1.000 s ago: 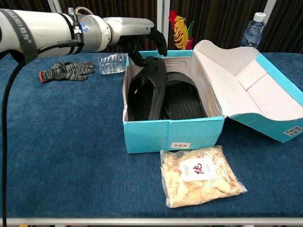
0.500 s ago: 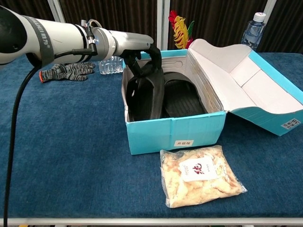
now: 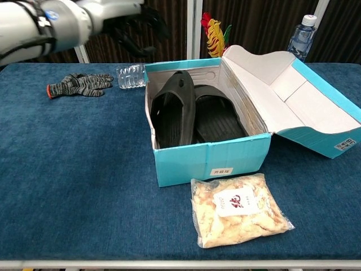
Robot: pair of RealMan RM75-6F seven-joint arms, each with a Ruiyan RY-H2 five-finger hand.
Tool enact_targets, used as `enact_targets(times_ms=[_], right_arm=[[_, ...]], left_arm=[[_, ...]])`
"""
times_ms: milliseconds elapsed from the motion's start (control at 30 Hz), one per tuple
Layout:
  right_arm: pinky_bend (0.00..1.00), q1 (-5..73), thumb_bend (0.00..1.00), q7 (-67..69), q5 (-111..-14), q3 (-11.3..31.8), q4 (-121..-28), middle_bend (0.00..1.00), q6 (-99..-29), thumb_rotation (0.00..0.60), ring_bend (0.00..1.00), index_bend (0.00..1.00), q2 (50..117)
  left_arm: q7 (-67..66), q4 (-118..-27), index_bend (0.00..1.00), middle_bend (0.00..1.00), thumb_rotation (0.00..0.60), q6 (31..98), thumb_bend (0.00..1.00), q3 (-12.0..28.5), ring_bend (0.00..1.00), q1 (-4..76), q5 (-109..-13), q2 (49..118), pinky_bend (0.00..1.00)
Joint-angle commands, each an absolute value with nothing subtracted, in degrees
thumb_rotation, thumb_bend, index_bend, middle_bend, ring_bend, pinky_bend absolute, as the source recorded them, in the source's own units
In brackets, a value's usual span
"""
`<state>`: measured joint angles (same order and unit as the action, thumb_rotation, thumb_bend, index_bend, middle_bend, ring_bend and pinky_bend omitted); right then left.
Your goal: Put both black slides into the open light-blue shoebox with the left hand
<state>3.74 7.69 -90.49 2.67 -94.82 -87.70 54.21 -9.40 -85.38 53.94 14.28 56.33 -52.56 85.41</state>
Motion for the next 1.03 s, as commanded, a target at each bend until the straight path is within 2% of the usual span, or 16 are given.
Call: enact_targets(times_ms=[33,233,533,800,1033], right_arm=[[0.03,3.8,0.15,8.7,-89.8,2.7,-94.1,0.05,-87.0,0.600,0.00,0.00,54.5],[0.03,4.2,0.15,10.1,-88.2,2.7,-92.6,0.05,-85.0,0.600,0.00,0.00,55.4],[0.00,4.6,0.15,11.8,-88.1,2.8,-91.1,0.00,-84.3,0.600,0.00,0.00,56.7],[0.00,3.6,0.15,10.8,-90.8,2.9,-90.0,0.04,-88.8,0.600,0.00,0.00,59.2],[0.00,3.7,0.15,7.9,-89.6,2.1,-92.3,0.04,-86.3,0.600,0.00,0.00,59.3]], left_arm=[[-3.2,-89.4,0.28,0.26,0.600,63.9,0.33,12.4,0.05,47.0,-59.2,79.2,0.18],[-2.5,-87.5,0.28,0.26,0.600,74.6,0.31,7.4,0.05,36.4,-63.7,74.6,0.18],[-5.0,-88.6,0.28,0.25,0.600,84.2,0.30,0.1,0.05,22.9,-66.7,69.6,0.18],[-8.9,-97.7,0.28,0.25,0.600,91.8,0.28,-3.0,0.05,14.1,-69.3,67.3,0.18],[-11.0,-100.3,0.28,0.25,0.600,95.5,0.28,-3.8,0.05,9.4,-72.2,68.7,0.18]])
